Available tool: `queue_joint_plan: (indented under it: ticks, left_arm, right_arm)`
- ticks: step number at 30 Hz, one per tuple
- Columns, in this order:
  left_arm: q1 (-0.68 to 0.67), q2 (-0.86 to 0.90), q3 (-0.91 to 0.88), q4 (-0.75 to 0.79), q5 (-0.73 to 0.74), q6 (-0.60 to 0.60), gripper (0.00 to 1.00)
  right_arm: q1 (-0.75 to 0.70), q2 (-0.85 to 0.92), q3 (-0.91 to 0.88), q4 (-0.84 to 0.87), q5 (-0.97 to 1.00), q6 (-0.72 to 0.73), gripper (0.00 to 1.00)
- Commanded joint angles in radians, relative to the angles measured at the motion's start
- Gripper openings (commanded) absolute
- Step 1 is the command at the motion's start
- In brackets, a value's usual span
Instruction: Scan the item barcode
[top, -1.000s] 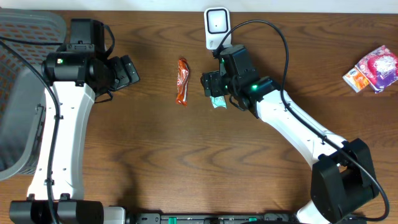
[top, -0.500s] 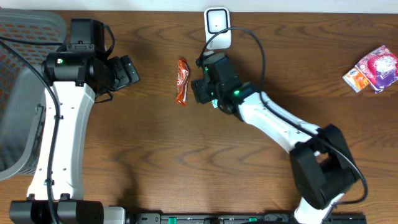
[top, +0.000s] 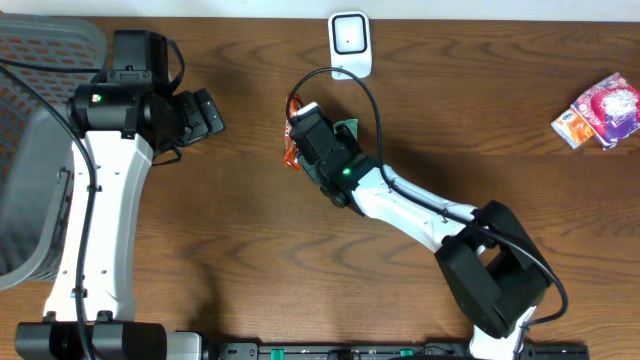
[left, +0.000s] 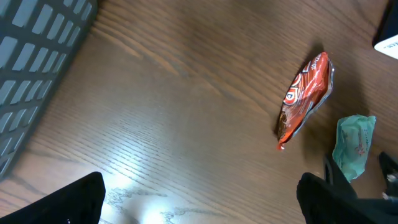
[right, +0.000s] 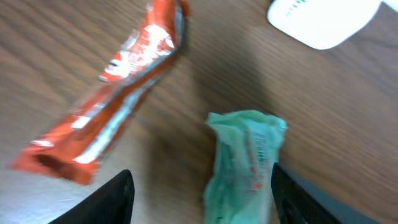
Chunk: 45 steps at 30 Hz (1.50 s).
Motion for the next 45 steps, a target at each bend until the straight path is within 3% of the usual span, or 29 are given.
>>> queue_joint_plan:
  ticks: [1, 17, 20, 25, 36, 45]
  left_arm:
    - [0.002, -0.011, 0.008, -0.003, -0.009, -0.005, 0.98]
    - [0.002, -0.011, 0.008, -0.003, -0.009, -0.005, 0.98]
    - [0.002, -0.011, 0.008, -0.003, -0.009, -0.005, 0.98]
    - [0.002, -0.011, 0.008, -0.003, -0.009, -0.005, 0.98]
    - [0.002, -0.011, 0.008, -0.003, -0.009, -0.005, 0.98]
    - [0.002, -0.011, 0.008, -0.003, -0.009, -0.005, 0.98]
  right_arm:
    - [-0.001, 0.064, 0.0, -0.002, 0.136, -0.037, 0.68]
    - [-0.039, 0.201, 0.0, -0.009, 0.197, -0.048, 0.61]
    - [-0.057, 0.204, 0.0, -0.028, 0.196, -0.03, 0.5]
    - [-0.079, 0.182, 0.008, -0.038, 0.154, 0.034, 0.24]
    - [-0.209, 0.027, 0.115, -0.171, -0.377, 0.103, 0.01]
    - [-0.441, -0.01, 0.136, -0.214, -1.009, 0.245, 0.01]
